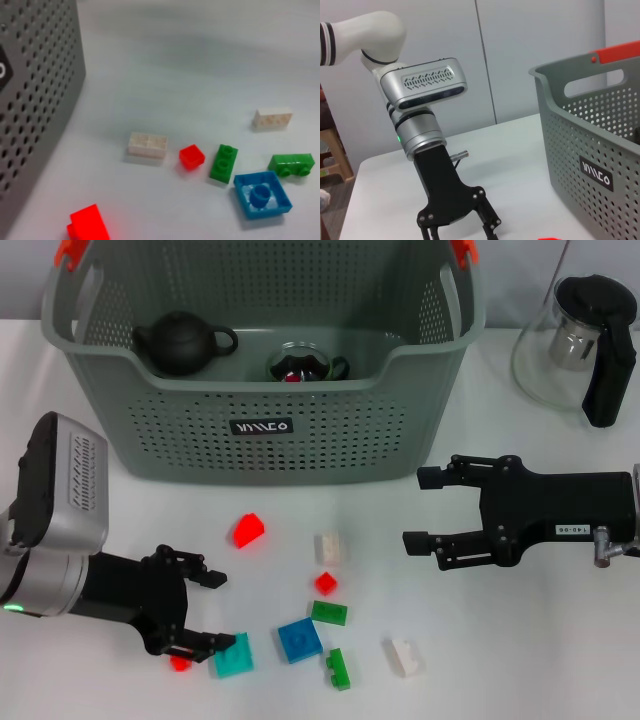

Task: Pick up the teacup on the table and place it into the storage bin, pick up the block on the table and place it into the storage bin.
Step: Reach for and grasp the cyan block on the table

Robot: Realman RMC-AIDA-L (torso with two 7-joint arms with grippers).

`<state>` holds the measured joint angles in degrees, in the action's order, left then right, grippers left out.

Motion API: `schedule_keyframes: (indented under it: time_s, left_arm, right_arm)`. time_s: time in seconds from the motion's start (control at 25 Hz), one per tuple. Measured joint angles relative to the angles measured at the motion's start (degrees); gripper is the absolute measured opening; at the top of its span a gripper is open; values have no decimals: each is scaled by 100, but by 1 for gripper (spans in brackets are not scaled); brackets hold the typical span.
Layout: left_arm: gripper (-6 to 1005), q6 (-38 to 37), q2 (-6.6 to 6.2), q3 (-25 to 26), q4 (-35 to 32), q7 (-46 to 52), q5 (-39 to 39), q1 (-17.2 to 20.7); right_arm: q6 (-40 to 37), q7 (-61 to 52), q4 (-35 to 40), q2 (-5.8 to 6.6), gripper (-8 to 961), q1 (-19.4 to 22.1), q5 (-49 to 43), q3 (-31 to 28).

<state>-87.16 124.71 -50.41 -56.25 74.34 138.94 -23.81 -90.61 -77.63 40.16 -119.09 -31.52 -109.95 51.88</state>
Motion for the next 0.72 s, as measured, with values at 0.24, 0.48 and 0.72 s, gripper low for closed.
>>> schedule_keyframes:
  time_s: [0.24, 0.48, 0.72]
  left_arm:
    - [753, 140, 0, 13, -34, -9, -31, -1]
    - [754, 439, 0, 39, -60, -9, -82, -7]
    - [752, 635, 0, 64, -125, -7, -107, -17]
  right_arm:
    - [0, -7, 0, 7, 911, 4, 0, -3]
    - [0, -21, 0, 9, 910, 6, 0, -3]
    - [0, -24, 0, 18, 911, 14, 0, -3]
